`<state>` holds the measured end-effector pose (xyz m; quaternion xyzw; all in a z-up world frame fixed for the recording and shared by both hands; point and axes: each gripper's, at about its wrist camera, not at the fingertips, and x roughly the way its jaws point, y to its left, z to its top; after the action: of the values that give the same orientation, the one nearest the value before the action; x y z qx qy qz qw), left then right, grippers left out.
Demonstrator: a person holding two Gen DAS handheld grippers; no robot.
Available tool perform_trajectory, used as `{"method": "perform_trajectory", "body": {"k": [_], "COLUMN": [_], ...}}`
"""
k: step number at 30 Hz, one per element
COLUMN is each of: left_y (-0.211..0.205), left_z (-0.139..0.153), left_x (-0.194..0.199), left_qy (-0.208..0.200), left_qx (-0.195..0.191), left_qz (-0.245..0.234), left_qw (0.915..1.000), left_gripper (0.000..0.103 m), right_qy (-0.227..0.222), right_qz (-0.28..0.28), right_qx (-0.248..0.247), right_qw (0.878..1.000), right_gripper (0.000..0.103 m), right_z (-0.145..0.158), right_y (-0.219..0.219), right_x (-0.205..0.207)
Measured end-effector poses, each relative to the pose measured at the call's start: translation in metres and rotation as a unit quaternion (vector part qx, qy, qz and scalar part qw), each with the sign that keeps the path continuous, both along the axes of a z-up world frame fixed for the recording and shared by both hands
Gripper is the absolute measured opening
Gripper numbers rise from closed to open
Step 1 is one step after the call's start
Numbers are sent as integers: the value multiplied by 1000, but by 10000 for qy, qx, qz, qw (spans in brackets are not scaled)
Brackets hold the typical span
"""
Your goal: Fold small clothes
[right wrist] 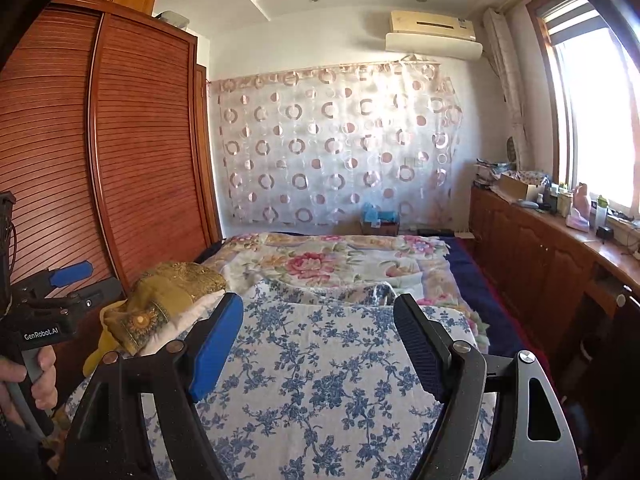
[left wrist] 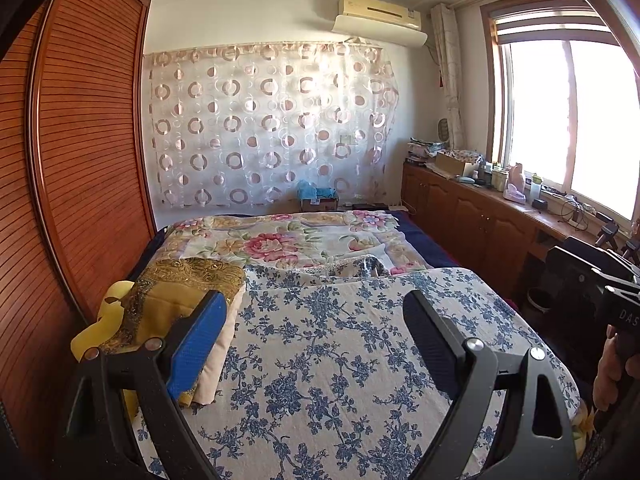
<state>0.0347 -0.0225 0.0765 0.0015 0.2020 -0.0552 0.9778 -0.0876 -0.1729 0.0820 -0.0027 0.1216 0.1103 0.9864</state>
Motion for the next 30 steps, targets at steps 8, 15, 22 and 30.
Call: {"method": "perform_trajectory", "body": {"k": [8, 15, 22, 30], "left_y": [0, -1, -1, -3], "left_z": [0, 0, 0, -1], "left_x": [0, -1, -1, -2], "left_qy": [-3, -5, -6, -11], "left_qx": [-1, 16, 20, 14], "left_qz": [-7, -4, -5, -29], "left_qw": [10000, 10000, 10000, 10000], "left_gripper": [90, 91, 90, 91], "right_qy": [5, -9, -11, -24], "right_qz": [15, 27, 26, 18], "right_qx": [-24, -26, -45, -60], "right_qw": [10000, 10000, 10000, 10000], "right_gripper": [79, 79, 79, 79], "right_z": [-2, -2, -4, -5], "right_y": [0, -4, -8, -11], "right_x": [1, 3, 5, 5]}}
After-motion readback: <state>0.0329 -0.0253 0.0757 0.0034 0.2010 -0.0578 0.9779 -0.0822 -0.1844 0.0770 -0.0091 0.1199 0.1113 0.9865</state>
